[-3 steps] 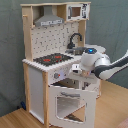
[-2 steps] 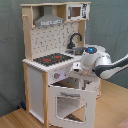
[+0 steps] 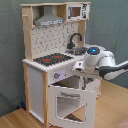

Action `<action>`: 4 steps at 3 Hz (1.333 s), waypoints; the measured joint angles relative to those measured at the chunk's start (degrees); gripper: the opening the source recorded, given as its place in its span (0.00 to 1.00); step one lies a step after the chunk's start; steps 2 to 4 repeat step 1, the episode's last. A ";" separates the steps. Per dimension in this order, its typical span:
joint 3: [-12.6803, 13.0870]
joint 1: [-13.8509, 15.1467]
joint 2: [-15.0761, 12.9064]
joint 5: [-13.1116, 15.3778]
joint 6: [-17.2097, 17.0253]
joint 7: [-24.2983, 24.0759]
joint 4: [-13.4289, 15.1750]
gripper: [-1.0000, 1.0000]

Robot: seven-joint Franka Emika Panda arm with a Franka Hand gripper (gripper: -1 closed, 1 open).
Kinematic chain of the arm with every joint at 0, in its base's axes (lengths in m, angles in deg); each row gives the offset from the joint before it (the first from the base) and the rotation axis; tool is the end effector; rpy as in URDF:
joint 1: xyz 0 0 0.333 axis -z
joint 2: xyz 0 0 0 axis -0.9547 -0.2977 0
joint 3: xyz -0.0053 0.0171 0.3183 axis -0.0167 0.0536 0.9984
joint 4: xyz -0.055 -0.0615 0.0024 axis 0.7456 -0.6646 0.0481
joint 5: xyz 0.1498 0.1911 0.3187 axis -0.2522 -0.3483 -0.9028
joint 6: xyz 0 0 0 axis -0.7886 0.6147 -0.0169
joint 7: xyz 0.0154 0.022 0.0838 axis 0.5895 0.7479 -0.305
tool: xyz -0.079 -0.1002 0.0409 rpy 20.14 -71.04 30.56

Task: Play with the kitchen

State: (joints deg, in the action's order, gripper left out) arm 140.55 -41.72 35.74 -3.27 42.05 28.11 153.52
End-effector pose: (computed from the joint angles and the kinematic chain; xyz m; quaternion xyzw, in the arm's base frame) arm 0.3119 0.4043 0.3676 0.7336 0.6199 0.0524 0.2735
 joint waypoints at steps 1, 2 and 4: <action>-0.54 -0.82 5.09 0.35 -3.09 -0.31 0.02 1.00; -0.54 -0.82 5.09 0.35 -3.09 -0.31 0.02 1.00; -0.54 -0.82 5.09 0.35 -3.09 -0.31 0.02 1.00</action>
